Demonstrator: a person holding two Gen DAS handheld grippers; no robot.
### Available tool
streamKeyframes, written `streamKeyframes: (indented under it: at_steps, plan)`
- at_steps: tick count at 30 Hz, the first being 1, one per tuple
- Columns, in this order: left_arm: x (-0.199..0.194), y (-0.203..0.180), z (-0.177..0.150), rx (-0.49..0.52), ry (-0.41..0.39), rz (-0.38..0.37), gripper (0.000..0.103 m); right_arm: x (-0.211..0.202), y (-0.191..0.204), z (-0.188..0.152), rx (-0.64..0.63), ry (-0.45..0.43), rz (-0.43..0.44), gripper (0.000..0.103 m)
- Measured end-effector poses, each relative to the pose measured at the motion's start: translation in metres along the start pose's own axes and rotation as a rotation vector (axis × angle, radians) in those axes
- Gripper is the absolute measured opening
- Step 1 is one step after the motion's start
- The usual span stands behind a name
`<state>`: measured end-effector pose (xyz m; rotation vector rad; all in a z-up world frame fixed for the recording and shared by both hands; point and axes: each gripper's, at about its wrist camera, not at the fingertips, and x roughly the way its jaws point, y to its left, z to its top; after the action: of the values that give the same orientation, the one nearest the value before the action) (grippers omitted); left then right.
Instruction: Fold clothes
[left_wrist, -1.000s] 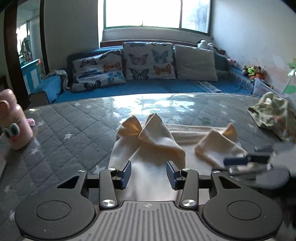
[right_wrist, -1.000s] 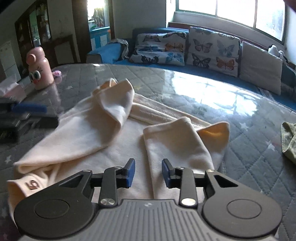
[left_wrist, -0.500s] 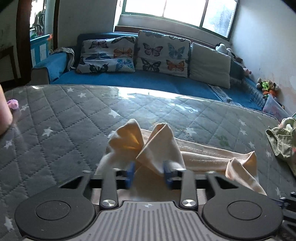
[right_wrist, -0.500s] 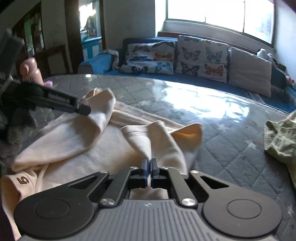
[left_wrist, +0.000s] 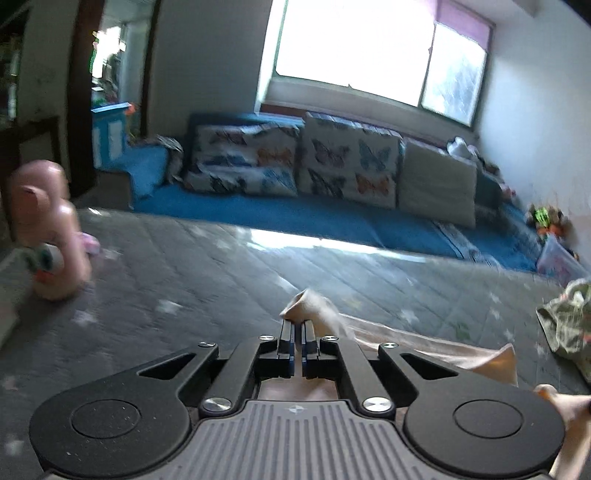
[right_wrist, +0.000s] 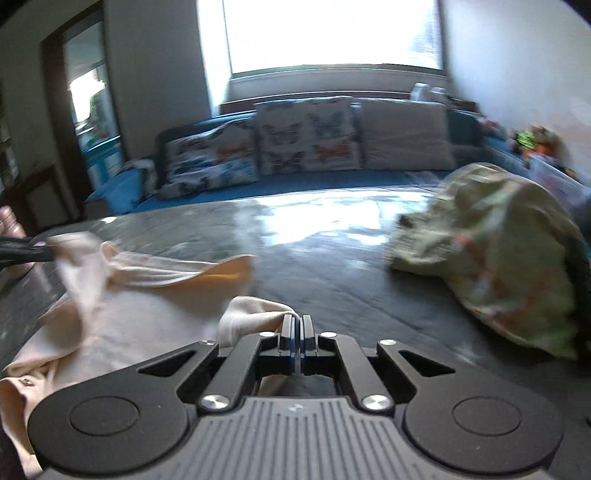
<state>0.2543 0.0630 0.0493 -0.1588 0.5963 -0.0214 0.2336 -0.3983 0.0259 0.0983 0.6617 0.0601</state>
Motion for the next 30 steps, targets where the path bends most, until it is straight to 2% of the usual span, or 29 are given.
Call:
streamKeyframes:
  at_steps: [5, 10, 15, 20, 25, 27, 29, 30]
  plan:
    - [-0.045, 0.05, -0.001, -0.056, -0.056, 0.081, 0.003, -0.018, -0.03, -0.016, 0.076, -0.012, -0.055, 0.002]
    - [-0.083, 0.097, -0.014, -0.086, -0.065, 0.184, 0.003, -0.027, -0.047, -0.031, 0.133, -0.01, -0.085, 0.002]
    - [-0.103, 0.132, -0.045, -0.097, -0.015, 0.259, 0.003, -0.034, -0.054, -0.047, 0.179, 0.002, -0.106, 0.002]
    - [-0.112, 0.156, -0.08, -0.135, 0.044, 0.302, 0.003, -0.035, -0.059, -0.063, 0.214, 0.063, -0.121, 0.002]
    - [-0.12, 0.179, -0.11, -0.179, 0.106, 0.336, 0.003, -0.034, -0.049, -0.071, 0.123, 0.097, -0.116, 0.011]
    - [-0.124, 0.185, -0.118, -0.191, 0.111, 0.343, 0.003, -0.032, -0.04, -0.071, 0.074, 0.1, -0.111, 0.026]
    - [-0.127, 0.186, -0.122, -0.189, 0.106, 0.348, 0.003, -0.03, -0.03, -0.071, 0.025, 0.1, -0.11, 0.036]
    - [-0.128, 0.184, -0.122, -0.186, 0.107, 0.351, 0.003, -0.029, -0.025, -0.071, 0.001, 0.098, -0.113, 0.036]
